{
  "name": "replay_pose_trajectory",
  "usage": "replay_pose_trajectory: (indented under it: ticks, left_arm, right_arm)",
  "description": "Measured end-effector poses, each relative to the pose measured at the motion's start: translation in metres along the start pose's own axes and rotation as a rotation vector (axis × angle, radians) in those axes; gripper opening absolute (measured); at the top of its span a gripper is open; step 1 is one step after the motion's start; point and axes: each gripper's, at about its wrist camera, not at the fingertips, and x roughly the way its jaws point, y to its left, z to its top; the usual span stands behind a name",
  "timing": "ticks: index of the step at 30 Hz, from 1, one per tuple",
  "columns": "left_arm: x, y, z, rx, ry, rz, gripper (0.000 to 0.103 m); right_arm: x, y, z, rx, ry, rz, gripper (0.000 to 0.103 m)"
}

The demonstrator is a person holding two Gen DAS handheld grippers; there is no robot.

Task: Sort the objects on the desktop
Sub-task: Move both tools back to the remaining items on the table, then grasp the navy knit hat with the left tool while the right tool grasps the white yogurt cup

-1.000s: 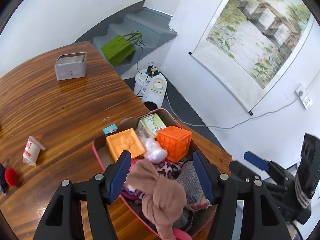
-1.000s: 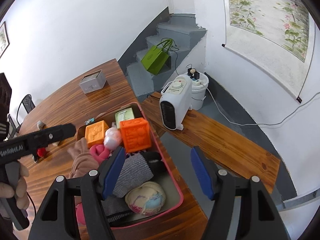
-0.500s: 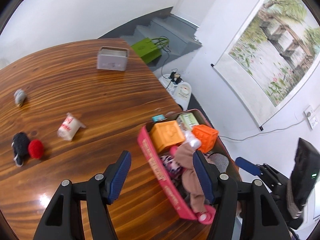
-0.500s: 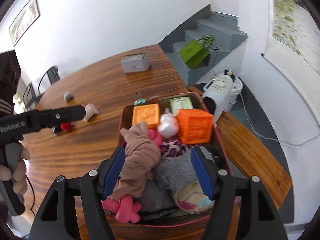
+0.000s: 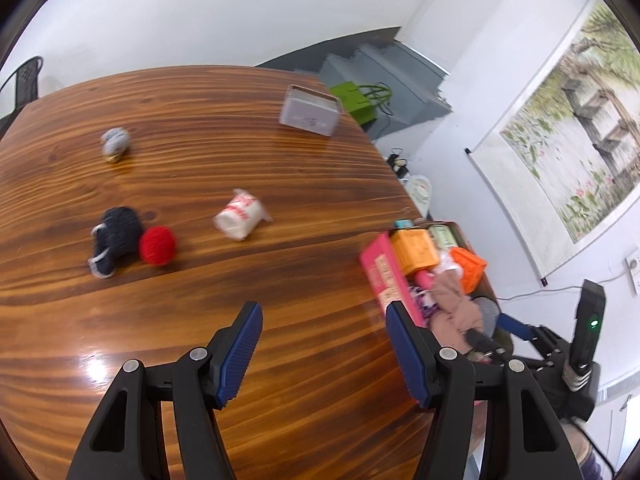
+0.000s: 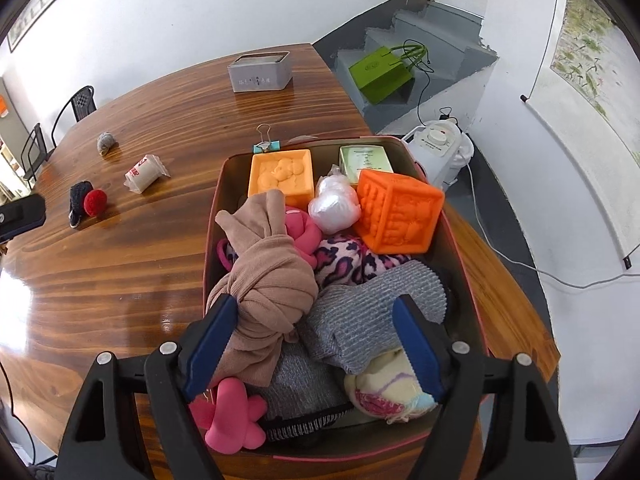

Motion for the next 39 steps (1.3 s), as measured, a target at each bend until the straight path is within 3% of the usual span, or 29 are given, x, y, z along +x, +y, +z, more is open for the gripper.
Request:
replay_pose_trajectory:
  ticks: [8, 13, 25, 39]
  left_arm:
    - [-0.025, 0.063, -0.007, -0.097, -0.027, 0.064, 0.065]
    - [-0.038, 0.095, -0.008, -0.136, -0.049, 0.090, 0.065]
    - [-0.040, 0.159, -0.003, -0.169, -0.049, 0.138, 0.065]
    - [0.022, 0.182, 0.047, -0.102, 0.011, 0.102, 0.065]
  right_arm:
    - [-0.042, 0.001, 0.012, 0.070, -0.100, -0.016, 0.082]
    - [-0.060, 0.031, 0.027, 0.086, -0.160, 0.059, 0.082]
    - [-0.037, 0.141, 0.027, -0.015, -0.096, 0.189, 0.082]
    - [-0.015, 0.166, 0.013, 0.036, -0.003, 0.152, 0.082]
